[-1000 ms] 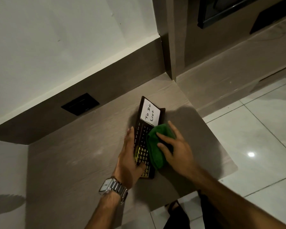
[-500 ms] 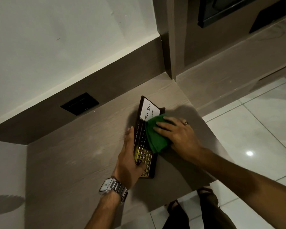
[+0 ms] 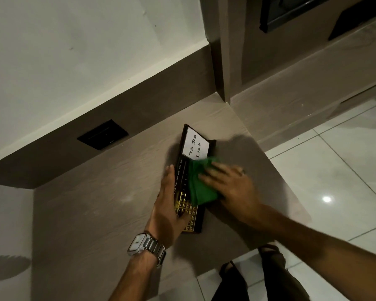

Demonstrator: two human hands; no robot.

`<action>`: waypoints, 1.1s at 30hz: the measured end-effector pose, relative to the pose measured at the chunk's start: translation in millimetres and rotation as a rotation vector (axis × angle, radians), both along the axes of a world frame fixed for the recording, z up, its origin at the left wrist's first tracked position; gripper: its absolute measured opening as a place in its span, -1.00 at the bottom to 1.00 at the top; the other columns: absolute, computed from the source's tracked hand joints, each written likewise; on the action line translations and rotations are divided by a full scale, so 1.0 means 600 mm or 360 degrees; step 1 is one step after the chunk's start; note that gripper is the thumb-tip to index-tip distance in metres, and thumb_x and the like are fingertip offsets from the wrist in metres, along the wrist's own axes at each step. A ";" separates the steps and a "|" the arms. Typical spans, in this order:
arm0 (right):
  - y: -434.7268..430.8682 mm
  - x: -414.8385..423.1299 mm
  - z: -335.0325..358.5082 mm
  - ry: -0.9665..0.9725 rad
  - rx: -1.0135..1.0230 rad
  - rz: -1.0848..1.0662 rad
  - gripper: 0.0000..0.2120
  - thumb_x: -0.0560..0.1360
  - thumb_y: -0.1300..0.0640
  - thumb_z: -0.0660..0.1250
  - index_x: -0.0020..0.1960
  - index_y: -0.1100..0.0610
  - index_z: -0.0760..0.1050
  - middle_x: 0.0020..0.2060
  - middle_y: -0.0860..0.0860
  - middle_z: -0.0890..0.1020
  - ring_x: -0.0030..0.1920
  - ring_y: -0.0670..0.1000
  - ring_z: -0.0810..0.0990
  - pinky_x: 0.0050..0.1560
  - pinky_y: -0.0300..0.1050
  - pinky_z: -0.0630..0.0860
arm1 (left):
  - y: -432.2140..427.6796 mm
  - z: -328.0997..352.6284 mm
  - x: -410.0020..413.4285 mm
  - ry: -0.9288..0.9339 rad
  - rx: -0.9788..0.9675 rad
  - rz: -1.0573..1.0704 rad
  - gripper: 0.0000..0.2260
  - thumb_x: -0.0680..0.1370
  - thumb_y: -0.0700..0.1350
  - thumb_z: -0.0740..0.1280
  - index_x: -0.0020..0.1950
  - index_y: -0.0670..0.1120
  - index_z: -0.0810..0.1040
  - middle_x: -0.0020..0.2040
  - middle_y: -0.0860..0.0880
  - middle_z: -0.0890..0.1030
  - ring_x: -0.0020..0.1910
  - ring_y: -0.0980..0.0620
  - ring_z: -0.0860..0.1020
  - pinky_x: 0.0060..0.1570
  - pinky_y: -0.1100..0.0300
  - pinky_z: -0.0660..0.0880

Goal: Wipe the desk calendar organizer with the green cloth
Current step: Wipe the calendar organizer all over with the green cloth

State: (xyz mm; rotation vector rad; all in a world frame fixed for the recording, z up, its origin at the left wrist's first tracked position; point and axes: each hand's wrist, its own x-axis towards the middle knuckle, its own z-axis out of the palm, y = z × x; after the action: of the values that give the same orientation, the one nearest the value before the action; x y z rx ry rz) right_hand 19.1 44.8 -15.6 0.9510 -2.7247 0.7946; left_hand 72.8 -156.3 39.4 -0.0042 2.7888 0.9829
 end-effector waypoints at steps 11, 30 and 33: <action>0.031 -0.048 -0.015 0.0021 0.0182 -0.0022 -0.47 0.35 0.17 0.46 0.31 0.04 0.50 0.32 0.04 0.53 0.35 0.16 0.43 0.18 0.09 0.39 | 0.003 -0.003 -0.002 -0.0038 -0.0109 -0.0049 0.13 0.35 -0.22 0.46 0.45 0.28 -0.41 0.60 0.06 -0.17 0.58 -0.01 -0.16 0.53 -0.24 -0.02; 0.016 -0.067 0.010 -0.0277 0.0124 -0.0451 -0.34 0.29 0.31 0.39 0.38 0.08 0.43 0.38 0.14 0.45 0.36 0.17 0.42 0.16 0.19 0.38 | 0.017 0.015 -0.005 -0.0086 -0.0084 -0.0037 0.12 0.36 -0.29 0.47 0.47 0.19 -0.37 0.61 -0.02 -0.09 0.58 -0.08 -0.04 0.52 -0.21 0.11; -0.013 -0.044 0.004 -0.0232 0.0244 -0.0390 -0.30 0.35 0.15 0.41 0.46 0.01 0.29 0.42 0.18 0.38 0.40 0.22 0.33 0.20 0.26 0.34 | 0.016 0.016 -0.005 -0.0087 -0.0088 -0.0015 0.10 0.35 -0.30 0.47 0.51 0.12 -0.33 0.61 -0.02 -0.09 0.58 -0.04 -0.06 0.53 -0.18 0.07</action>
State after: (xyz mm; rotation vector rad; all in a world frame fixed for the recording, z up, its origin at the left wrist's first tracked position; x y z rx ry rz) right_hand -7.3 36.8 -13.5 0.5857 -2.9875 0.6405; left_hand 70.0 -146.6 48.8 -0.0245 2.7626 0.8900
